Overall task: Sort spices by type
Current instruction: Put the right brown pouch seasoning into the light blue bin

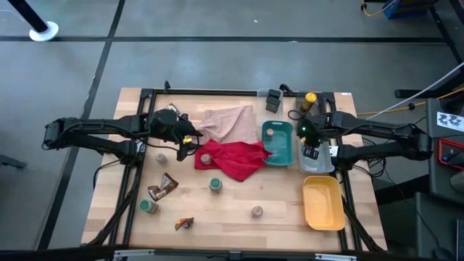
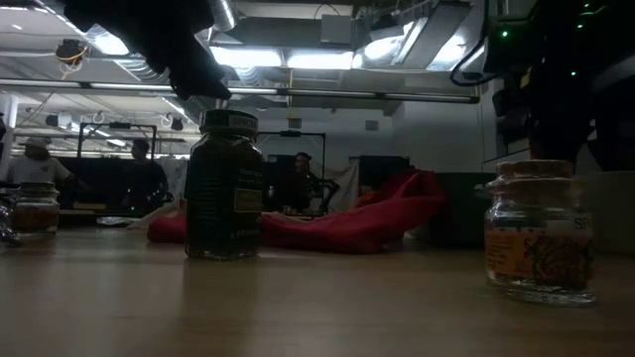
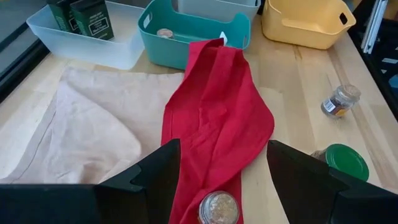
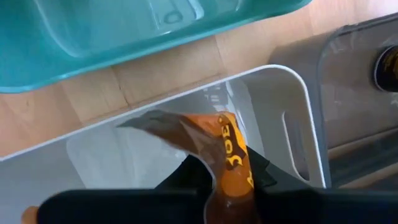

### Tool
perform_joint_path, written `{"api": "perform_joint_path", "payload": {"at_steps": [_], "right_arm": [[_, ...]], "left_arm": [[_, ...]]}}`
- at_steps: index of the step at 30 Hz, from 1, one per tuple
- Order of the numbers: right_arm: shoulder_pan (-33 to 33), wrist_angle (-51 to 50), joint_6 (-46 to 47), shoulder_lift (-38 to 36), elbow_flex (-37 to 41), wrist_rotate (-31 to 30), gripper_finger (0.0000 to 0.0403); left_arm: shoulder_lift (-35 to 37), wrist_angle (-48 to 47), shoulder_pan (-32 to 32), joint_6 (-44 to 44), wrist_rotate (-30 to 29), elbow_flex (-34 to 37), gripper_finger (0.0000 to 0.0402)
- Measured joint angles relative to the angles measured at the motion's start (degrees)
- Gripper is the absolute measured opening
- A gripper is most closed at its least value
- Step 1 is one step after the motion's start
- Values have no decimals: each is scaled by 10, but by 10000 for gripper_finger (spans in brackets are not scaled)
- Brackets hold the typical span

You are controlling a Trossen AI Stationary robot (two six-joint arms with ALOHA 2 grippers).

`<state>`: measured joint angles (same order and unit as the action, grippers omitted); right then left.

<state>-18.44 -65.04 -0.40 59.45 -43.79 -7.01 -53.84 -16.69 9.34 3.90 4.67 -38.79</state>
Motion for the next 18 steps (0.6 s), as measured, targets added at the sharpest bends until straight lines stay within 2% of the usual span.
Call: {"api": "perform_joint_path", "payload": {"at_steps": [18], "right_arm": [[0, 0, -31, 30, 0, -8, 52]], "left_arm": [[0, 0, 0, 0, 0, 0, 223]]}}
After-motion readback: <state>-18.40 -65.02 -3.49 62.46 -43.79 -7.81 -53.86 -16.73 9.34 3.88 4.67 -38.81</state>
